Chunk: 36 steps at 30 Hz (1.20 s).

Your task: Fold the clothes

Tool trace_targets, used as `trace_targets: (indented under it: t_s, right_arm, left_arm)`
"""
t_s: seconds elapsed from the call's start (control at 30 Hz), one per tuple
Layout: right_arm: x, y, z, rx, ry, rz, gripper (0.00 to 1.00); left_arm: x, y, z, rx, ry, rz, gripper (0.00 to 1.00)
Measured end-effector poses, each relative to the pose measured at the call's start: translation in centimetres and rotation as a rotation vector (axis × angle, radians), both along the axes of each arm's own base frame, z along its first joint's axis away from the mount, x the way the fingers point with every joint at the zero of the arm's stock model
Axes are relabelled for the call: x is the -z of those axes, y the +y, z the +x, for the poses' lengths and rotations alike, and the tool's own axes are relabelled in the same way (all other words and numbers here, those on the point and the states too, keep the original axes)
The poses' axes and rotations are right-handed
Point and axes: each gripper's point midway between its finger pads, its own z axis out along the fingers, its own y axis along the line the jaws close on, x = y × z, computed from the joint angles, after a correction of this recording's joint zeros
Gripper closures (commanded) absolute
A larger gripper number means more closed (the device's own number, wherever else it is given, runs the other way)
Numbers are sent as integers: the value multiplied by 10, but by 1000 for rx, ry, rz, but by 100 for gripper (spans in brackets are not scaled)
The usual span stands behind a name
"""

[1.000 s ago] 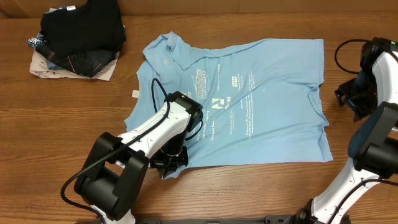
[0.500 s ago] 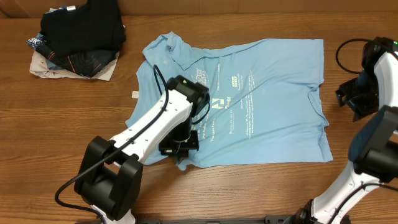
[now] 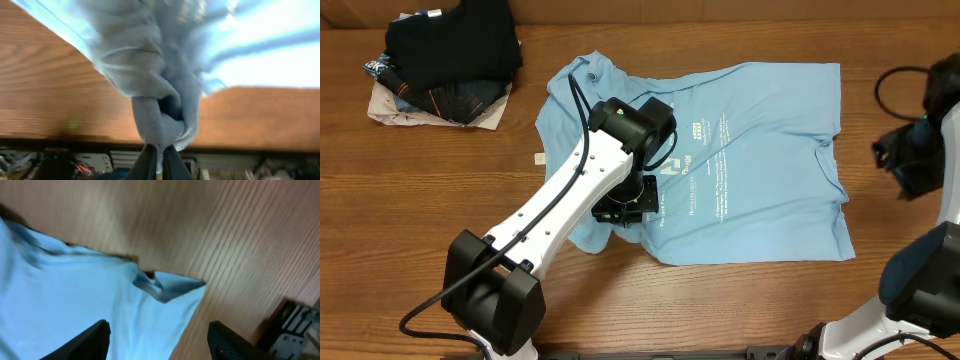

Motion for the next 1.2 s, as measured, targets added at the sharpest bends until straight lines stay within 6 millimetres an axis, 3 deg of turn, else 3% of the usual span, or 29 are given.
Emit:
trace_targets:
  t_s: [0.23, 0.33, 0.6, 0.73, 0.93, 1.2]
  right_arm:
    - [78, 38, -25, -7, 71, 150, 34]
    - [98, 52, -45, 1, 103, 201, 34]
    - [98, 67, -68, 29, 89, 228, 31]
    - [112, 74, -77, 52, 98, 247, 32]
    - [141, 95, -93, 85, 96, 331, 32]
    - [152, 102, -96, 101, 62, 355, 32]
  left_arm:
    - [1, 28, 24, -95, -119, 149, 94]
    - [0, 44, 34, -143, -148, 192, 94]
    - [-1, 78, 57, -251, -198, 242, 93]
    - [3, 79, 68, -266, -234, 232, 92]
    - [10, 81, 65, -263, -224, 241, 93]
    - [11, 82, 65, -255, -221, 243, 92]
